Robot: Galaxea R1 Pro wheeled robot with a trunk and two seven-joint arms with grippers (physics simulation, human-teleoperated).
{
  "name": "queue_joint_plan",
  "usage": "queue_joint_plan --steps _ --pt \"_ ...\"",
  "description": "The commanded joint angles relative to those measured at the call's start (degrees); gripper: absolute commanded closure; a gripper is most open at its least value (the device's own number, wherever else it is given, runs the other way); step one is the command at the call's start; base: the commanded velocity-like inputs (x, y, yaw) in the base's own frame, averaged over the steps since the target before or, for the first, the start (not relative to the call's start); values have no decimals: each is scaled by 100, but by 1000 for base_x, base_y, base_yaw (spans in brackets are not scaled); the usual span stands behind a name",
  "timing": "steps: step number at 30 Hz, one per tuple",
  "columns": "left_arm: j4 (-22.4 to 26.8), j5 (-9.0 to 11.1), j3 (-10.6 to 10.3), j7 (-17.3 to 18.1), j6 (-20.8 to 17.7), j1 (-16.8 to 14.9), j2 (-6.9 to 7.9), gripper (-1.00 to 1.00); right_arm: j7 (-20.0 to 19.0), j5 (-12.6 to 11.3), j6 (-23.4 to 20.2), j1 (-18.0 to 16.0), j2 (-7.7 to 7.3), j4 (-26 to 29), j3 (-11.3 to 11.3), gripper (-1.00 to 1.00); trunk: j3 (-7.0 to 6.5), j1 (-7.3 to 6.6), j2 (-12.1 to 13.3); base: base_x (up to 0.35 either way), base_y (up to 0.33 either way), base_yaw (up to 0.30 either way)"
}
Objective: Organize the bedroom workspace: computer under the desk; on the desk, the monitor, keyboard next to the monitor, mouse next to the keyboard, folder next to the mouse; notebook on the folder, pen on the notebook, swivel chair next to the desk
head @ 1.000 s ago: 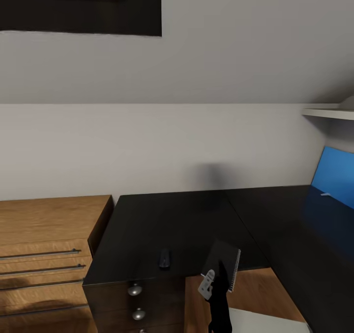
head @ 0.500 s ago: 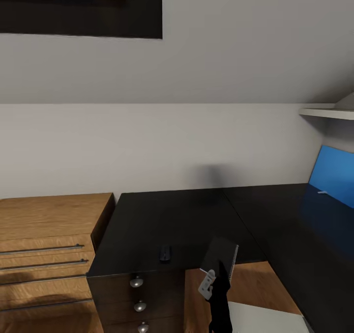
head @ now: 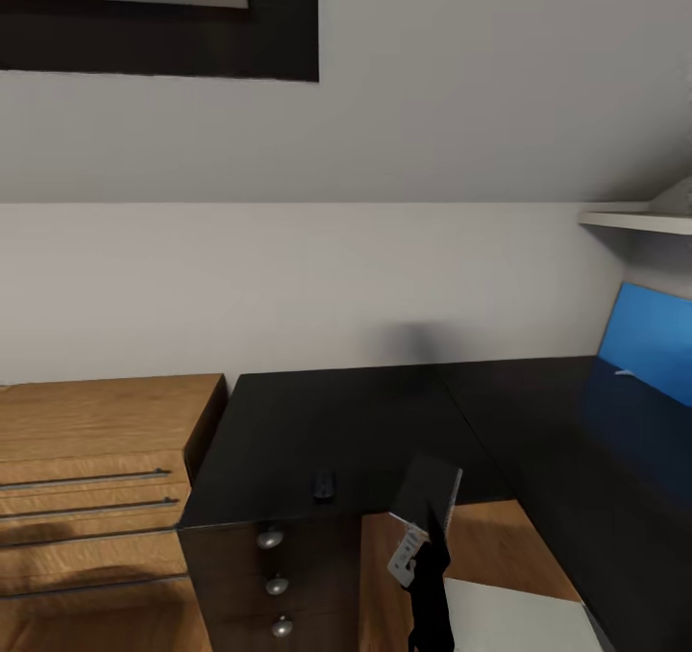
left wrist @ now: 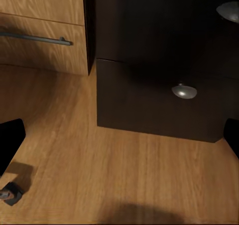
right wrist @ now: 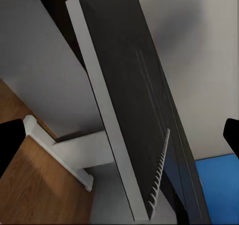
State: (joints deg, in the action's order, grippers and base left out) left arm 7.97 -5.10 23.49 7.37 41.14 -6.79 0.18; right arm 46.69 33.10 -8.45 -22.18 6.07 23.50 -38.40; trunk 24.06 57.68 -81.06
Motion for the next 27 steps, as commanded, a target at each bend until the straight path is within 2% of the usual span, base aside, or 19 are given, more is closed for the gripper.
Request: queue_joint_plan --steps 1,27 --pt "-5 -52 51 19 17 -5 0 -100 27 30 -60 -5 0 -4 -19 -100 6 -3 -4 -284 0 0" --pt "-6 -52 51 19 19 -5 0 -100 52 22 53 -5 -9 20 7 -100 6 -3 -4 -286 0 0"
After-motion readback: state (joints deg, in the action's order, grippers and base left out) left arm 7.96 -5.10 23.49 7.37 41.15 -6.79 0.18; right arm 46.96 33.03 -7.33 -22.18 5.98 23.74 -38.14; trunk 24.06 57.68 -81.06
